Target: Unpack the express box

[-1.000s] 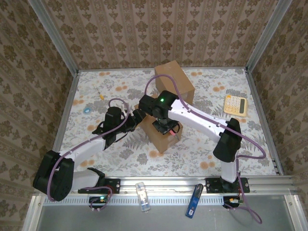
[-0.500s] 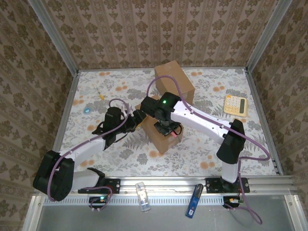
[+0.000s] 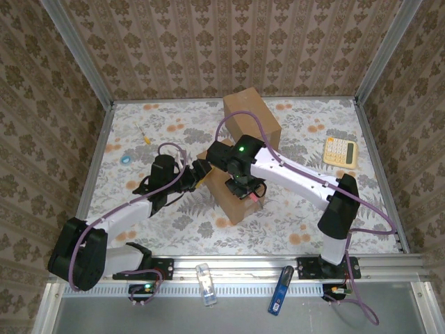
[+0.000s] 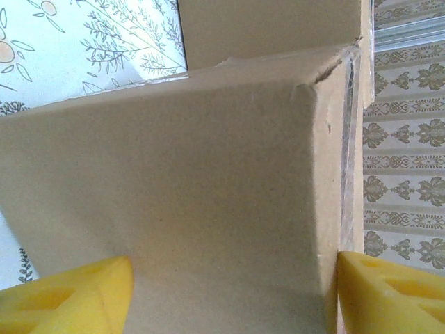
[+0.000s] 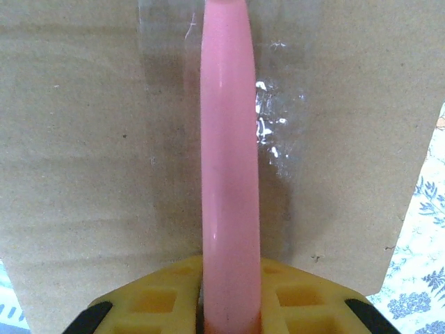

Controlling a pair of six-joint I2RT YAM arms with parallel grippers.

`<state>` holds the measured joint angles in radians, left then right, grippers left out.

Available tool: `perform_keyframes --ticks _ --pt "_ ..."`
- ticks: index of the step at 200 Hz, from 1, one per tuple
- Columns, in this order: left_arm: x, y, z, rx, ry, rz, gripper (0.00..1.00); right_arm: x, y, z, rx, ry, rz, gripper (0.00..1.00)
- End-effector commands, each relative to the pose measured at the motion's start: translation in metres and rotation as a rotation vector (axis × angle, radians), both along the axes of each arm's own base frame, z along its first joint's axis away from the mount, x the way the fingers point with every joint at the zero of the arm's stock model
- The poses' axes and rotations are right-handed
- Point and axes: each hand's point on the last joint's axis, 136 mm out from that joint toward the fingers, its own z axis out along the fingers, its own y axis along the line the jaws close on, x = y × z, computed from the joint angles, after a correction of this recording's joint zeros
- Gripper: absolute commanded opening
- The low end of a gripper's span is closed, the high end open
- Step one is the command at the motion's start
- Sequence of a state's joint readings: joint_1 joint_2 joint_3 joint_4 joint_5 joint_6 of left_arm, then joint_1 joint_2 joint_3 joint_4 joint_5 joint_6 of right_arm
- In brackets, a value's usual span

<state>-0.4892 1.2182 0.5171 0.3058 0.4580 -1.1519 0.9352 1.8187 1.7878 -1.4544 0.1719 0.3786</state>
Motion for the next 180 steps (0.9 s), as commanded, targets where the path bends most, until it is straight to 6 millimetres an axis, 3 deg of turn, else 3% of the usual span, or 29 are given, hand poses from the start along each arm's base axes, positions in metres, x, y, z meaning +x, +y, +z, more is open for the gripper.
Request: perform_keyframes --ticks 1,73,180 --pt "-0.003 0.026 -0.049 0.125 0.130 0.086 0.75 -0.051 -0.037 -0.004 -0.175 0.250 -0.007 0.00" --pt "-0.007 0.034 -0.059 0.213 0.158 0.085 0.74 -0.054 -0.038 0.008 -0.194 0.301 -0.013 0.00" --pt "0.001 0.049 -0.054 0.280 0.134 0.114 0.74 -0.072 -0.038 0.008 -0.147 0.390 -0.071 0.00"
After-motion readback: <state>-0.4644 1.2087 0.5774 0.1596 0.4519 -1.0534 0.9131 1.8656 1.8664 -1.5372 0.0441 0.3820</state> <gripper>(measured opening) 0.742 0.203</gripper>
